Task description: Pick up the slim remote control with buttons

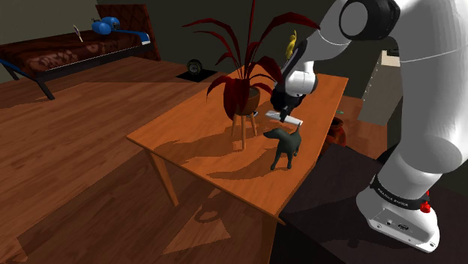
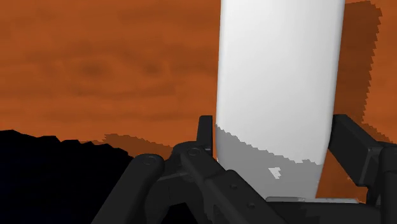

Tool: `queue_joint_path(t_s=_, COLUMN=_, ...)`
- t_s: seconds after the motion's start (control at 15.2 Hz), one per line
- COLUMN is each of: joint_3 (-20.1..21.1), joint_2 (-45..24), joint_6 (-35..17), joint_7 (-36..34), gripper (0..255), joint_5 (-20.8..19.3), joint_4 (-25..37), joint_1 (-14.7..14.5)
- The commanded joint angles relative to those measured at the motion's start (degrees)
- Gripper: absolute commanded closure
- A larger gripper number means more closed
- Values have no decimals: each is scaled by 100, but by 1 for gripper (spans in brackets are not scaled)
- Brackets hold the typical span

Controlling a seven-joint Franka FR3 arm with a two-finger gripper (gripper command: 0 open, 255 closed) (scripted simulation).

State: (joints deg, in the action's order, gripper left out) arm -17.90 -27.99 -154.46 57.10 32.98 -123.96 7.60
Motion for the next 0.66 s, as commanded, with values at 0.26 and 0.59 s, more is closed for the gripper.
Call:
queue_joint_path(t_s=0.26, joint_3=-267, joint_2=406, joint_6=292, joint_7=-290, gripper=255, joint_5=-344, joint_4=-96, joint_1=-207)
queue_joint_path(t_s=0.59, joint_3=-398, joint_2=616, joint_6=456, joint_7=-447, gripper=255, joint_5=-539, joint_4=-125, joint_1=-304)
